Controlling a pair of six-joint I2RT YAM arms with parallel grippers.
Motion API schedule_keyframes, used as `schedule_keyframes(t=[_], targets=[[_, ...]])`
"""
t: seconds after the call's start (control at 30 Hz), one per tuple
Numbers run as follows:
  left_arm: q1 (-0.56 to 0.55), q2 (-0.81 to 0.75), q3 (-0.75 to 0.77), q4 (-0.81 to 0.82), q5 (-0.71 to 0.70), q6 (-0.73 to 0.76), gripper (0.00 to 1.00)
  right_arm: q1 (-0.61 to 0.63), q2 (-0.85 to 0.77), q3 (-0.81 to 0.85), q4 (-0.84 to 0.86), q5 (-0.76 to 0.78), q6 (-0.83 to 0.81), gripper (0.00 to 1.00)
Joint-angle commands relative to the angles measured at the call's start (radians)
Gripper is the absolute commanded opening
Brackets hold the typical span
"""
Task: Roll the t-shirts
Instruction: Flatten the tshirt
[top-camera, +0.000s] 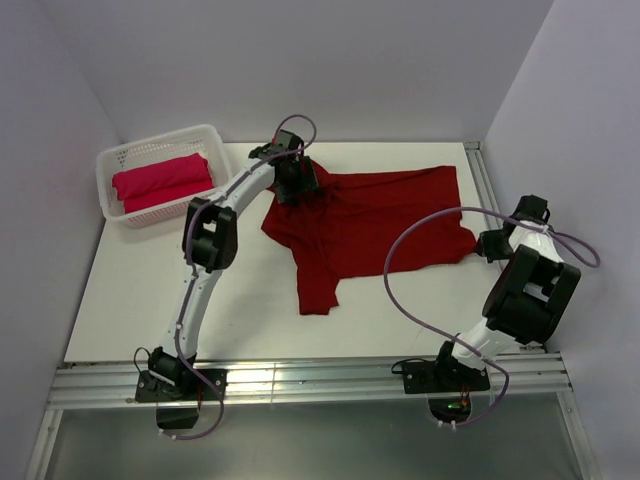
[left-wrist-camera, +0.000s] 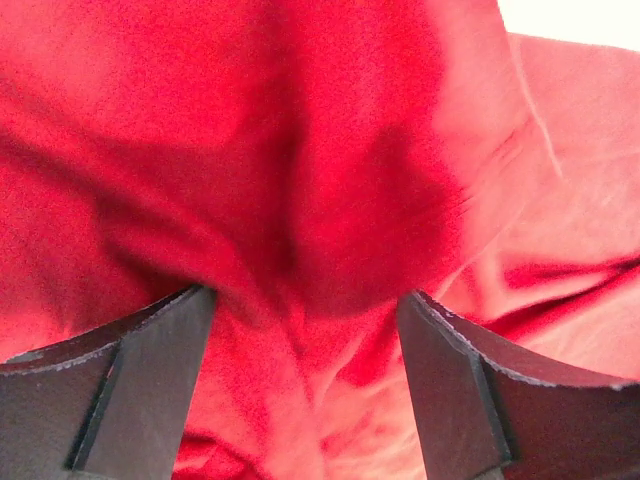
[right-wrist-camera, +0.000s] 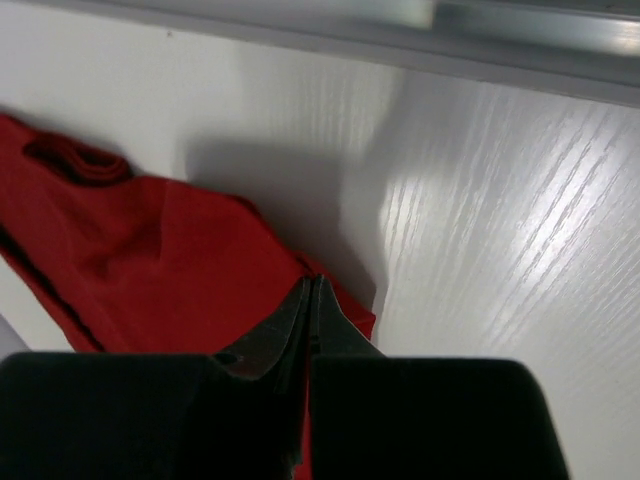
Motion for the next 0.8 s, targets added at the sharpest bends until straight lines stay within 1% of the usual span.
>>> schedule_keyframes(t=[0.0,0.03,0.07,0.13,0.17,0.23,0.27,0.33,0.37,0.4,0.43,0.47,0.57,0.6,0.67,0.7,0.73,0.77], targets=[[0.006,-0.126,-0.211,0.044,0.02,0.02,0.81,0.001,-0.053,-0.012,0.015,-0.057,-0.045,0.0],[0.004,-0.166,-0.255,0.049,0.011,0.026,0.81,0.008,-0.056,-0.013,0.016,-0.06,-0.072,0.0],[0.004,-0.244,-0.33,0.047,-0.003,0.031,0.81,0.011,-0.062,-0.018,0.012,-0.058,-0.083,0.0],[0.004,-0.318,-0.392,0.037,-0.047,0.046,0.81,0.021,-0.068,-0.026,-0.005,-0.06,-0.113,0.0],[0.004,-0.385,-0.438,0.024,-0.058,0.051,0.82,0.037,-0.078,-0.036,-0.017,-0.054,-0.12,0.0],[0.003,-0.453,-0.487,0.011,-0.081,0.063,0.82,0.054,-0.111,-0.067,-0.042,-0.023,-0.128,0.0],[-0.002,-0.511,-0.524,0.003,-0.088,0.065,0.83,0.067,-0.128,-0.082,-0.045,-0.01,-0.126,0.0],[-0.026,-0.586,-0.559,-0.032,-0.111,0.074,0.83,0.071,-0.177,-0.125,-0.05,0.026,-0.116,0.0],[-0.042,-0.606,-0.588,-0.048,-0.169,0.074,0.83,0.073,-0.187,-0.135,-0.05,0.032,-0.116,0.0],[-0.077,-0.625,-0.599,-0.099,-0.202,0.059,0.83,0.073,-0.194,-0.147,-0.047,0.037,-0.117,0.0],[-0.098,-0.642,-0.61,-0.12,-0.229,0.049,0.84,0.074,-0.203,-0.162,-0.044,0.037,-0.117,0.0],[-0.146,-0.678,-0.634,-0.134,-0.268,0.04,0.84,0.08,-0.207,-0.168,-0.041,0.035,-0.12,0.0],[-0.229,-0.737,-0.683,-0.148,-0.296,-0.003,0.83,0.09,-0.216,-0.182,-0.036,0.043,-0.122,0.0],[-0.294,-0.742,-0.687,-0.151,-0.303,-0.027,0.83,0.094,-0.219,-0.185,-0.035,0.043,-0.123,0.0],[-0.365,-0.719,-0.671,-0.183,-0.314,-0.055,0.82,0.099,-0.227,-0.188,-0.033,0.053,-0.125,0.0],[-0.429,-0.702,-0.662,-0.196,-0.332,-0.075,0.82,0.103,-0.228,-0.187,-0.033,0.058,-0.123,0.0],[-0.46,-0.662,-0.645,-0.218,-0.345,-0.09,0.81,0.105,-0.231,-0.188,-0.033,0.06,-0.123,0.0],[-0.514,-0.642,-0.612,-0.258,-0.361,-0.102,0.79,0.107,-0.23,-0.19,-0.031,0.058,-0.123,0.0]])
